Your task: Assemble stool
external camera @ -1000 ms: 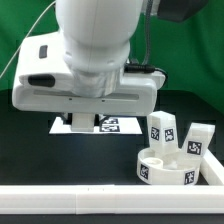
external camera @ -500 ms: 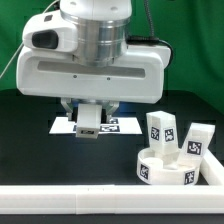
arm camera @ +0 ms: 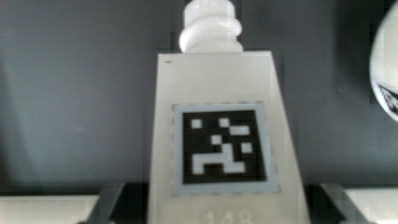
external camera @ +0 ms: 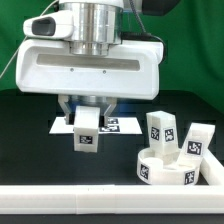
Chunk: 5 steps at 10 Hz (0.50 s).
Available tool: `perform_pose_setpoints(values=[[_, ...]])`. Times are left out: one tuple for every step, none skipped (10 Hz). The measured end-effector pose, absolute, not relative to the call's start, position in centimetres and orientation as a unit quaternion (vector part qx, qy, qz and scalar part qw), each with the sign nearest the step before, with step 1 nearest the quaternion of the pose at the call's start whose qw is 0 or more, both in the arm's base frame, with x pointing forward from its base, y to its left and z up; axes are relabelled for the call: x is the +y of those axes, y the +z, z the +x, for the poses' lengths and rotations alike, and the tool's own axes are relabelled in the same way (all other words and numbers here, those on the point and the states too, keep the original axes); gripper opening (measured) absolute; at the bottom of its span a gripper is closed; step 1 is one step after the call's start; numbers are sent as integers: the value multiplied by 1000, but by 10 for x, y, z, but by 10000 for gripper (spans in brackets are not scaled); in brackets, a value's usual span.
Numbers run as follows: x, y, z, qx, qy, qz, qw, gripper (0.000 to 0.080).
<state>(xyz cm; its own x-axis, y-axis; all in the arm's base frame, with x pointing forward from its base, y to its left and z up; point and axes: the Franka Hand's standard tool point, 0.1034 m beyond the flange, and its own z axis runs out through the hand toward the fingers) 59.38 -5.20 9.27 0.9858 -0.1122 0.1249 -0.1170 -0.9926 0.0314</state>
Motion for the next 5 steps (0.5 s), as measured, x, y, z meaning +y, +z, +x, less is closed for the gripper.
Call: perform_pose_setpoints(values=[[-42, 99, 599, -81, 128, 988, 11, 337], [-34, 97, 596, -78, 146, 986, 13, 337], [-40, 99, 599, -73, 187, 979, 27, 337], [-43, 98, 598, -72, 205, 975, 35, 337], [-46, 101, 600, -70, 240, 967, 48, 337]])
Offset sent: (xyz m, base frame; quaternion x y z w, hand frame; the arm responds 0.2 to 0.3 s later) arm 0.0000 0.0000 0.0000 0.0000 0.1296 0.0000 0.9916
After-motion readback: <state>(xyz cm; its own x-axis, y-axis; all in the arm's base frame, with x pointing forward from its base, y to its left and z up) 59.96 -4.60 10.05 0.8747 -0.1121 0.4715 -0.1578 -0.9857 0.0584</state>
